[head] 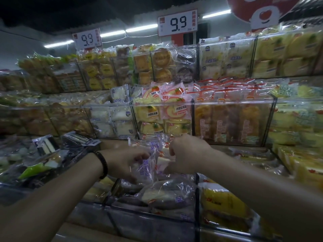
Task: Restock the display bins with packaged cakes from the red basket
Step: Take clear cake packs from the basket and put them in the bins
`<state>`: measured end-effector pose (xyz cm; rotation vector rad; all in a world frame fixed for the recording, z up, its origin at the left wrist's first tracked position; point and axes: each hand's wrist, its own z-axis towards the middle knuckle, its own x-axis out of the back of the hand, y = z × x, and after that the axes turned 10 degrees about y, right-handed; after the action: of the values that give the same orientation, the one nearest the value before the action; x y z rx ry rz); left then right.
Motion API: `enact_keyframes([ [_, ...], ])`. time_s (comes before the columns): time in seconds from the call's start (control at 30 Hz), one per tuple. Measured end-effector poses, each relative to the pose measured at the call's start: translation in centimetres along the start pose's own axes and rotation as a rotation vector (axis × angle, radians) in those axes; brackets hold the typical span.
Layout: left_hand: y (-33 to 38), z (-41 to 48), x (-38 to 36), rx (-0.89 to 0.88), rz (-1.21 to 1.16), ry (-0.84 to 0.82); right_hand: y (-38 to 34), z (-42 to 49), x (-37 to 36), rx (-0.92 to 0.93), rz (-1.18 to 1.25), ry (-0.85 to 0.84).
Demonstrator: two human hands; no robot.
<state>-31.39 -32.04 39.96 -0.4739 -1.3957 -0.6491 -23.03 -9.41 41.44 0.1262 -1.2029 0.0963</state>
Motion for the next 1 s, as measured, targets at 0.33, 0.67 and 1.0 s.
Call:
enact_keyframes([
  [0.33, 0.2, 0.4, -1.0, -0.008, 0.258, 0.364, 1.0, -0.5, -0.1, -0.045, -0.081, 0.14],
  [0.67, 0.9, 0.8, -3.8, -0.053, 0.329, 0.606, 1.4, -0.3, -2.2, 0.056, -0.149, 0.276],
  [1.0, 0.4, -0.2, -7.2, -0.052, 0.309, 0.832, -1.0, -0.9, -0.2, -0.038, -0.319, 0.082],
])
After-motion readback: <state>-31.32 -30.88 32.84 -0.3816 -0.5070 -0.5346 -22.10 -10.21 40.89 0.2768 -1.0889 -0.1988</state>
